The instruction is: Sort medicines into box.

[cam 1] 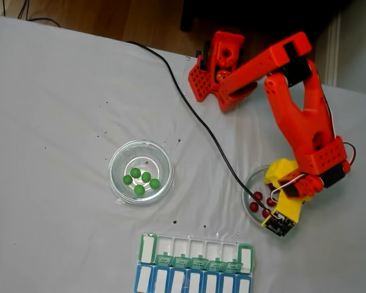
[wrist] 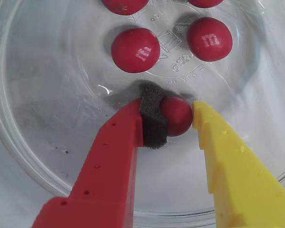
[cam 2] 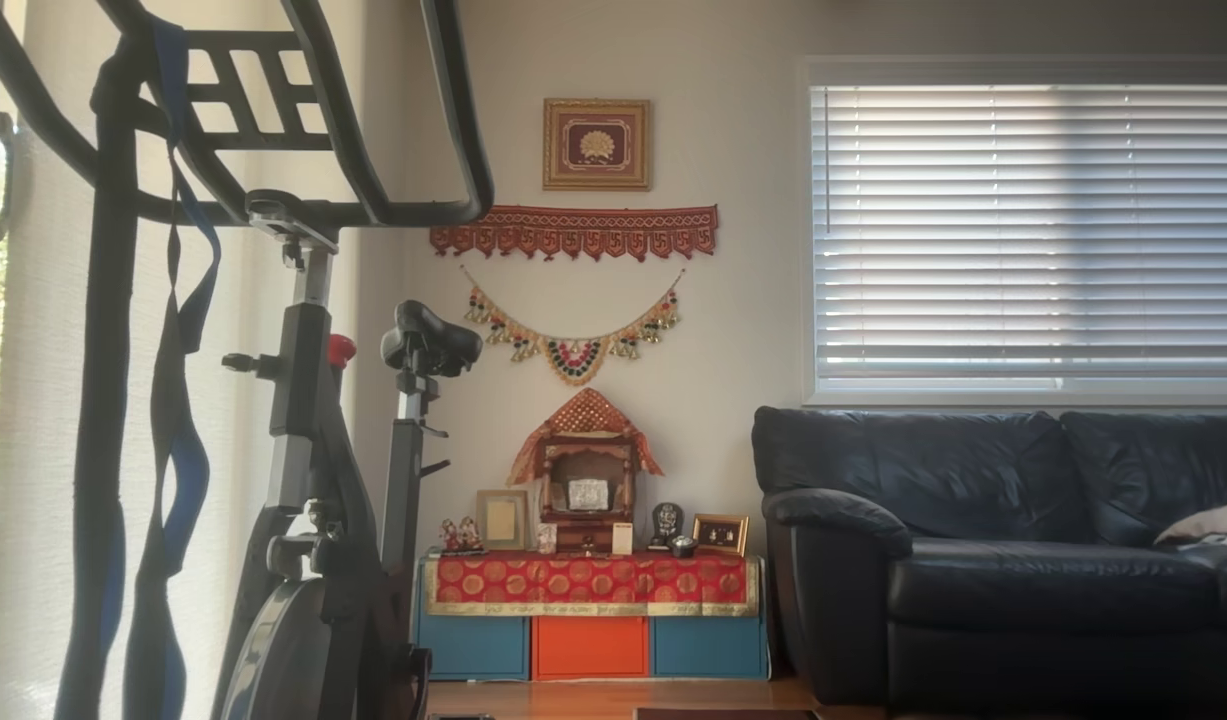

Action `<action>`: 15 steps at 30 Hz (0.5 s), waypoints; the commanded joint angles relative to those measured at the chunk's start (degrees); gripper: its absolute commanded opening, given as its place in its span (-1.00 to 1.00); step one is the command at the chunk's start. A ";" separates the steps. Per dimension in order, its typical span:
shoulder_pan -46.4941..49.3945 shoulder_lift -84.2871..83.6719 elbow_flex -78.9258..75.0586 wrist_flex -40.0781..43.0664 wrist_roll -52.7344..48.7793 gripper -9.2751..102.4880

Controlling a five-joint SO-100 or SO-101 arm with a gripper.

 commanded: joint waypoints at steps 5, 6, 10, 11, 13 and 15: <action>2.37 9.23 -4.39 2.11 -1.32 -0.82; 2.90 10.28 -4.48 2.11 -1.32 -0.82; 4.13 12.30 -4.57 1.49 -0.35 -0.82; 4.48 12.39 -4.57 0.88 -0.18 -0.82; 5.45 12.66 -4.75 -0.44 0.00 -0.82; 6.68 13.45 -5.01 -1.85 0.26 -0.82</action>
